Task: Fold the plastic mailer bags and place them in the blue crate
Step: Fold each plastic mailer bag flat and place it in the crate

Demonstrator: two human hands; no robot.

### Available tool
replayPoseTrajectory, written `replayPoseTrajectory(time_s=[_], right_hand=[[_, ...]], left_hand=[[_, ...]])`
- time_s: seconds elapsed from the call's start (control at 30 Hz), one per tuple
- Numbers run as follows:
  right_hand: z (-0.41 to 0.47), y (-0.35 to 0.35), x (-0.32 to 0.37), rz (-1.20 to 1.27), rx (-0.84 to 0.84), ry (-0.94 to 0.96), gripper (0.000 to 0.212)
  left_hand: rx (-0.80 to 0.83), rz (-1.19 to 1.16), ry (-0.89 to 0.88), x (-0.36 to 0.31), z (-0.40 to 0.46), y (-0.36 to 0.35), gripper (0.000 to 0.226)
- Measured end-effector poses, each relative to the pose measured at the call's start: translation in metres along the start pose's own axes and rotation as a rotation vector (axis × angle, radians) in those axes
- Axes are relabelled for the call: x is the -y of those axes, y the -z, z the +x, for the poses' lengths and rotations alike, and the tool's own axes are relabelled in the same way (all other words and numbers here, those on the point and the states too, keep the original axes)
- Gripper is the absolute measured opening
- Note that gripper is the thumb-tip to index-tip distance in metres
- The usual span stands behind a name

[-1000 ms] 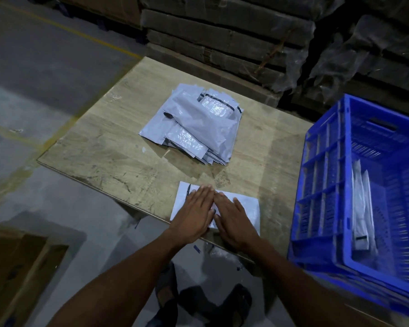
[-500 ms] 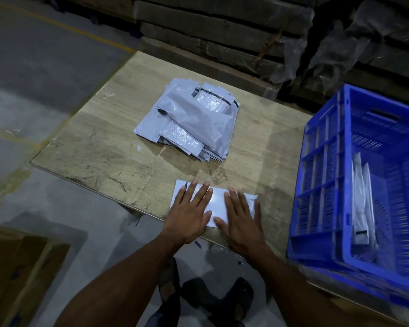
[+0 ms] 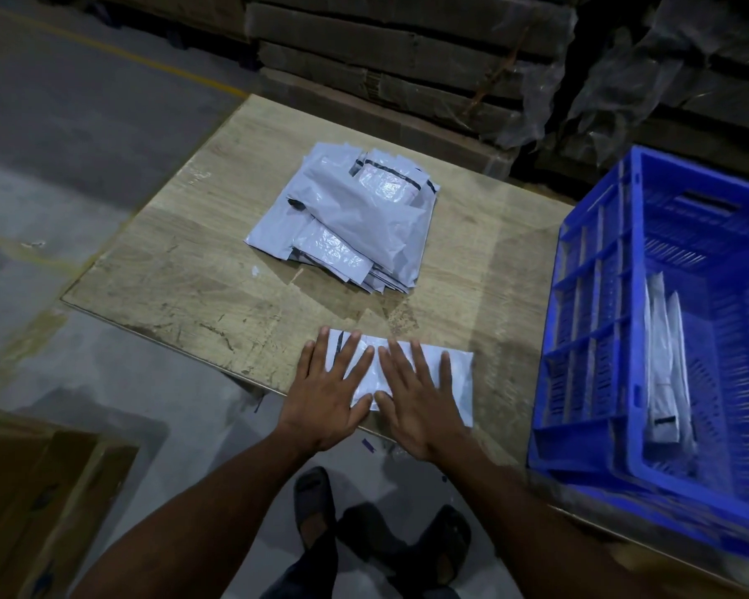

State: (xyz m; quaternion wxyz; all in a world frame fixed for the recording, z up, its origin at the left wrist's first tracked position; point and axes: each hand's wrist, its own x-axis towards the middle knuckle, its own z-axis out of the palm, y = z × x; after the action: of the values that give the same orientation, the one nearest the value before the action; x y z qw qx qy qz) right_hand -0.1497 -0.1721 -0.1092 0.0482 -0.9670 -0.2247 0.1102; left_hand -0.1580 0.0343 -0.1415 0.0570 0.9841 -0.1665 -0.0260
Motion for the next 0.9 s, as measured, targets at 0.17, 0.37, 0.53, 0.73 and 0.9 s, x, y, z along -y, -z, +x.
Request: replayPoseTrajectory(time_s=[0.17, 0.37, 0.53, 0.73, 0.9], right_hand=[[-0.008, -0.006, -0.029, 0.011, 0.040, -0.103, 0.069], [-0.020, 0.006, -0.038, 0.083, 0.124, -0.208, 0.089], [-0.029, 0.001, -0.025, -0.095, -0.032, 0.046, 0.078], [-0.029, -0.003, -0.017, -0.125, -0.131, 0.081, 0.028], [-0.024, 0.002, -0.016, -0.164, -0.338, 0.102, 0.008]], left_hand=[[0.031, 0.014, -0.005, 0.001, 0.000, 0.001, 0.079], [0.070, 0.025, 0.017, 0.001, 0.002, 0.002, 0.082], [0.088, 0.033, -0.026, 0.006, 0.009, 0.003, 0.082], [0.164, 0.014, -0.046, 0.011, 0.019, 0.004, 0.084], [0.126, -0.059, -0.070, 0.002, 0.014, 0.016, 0.100]])
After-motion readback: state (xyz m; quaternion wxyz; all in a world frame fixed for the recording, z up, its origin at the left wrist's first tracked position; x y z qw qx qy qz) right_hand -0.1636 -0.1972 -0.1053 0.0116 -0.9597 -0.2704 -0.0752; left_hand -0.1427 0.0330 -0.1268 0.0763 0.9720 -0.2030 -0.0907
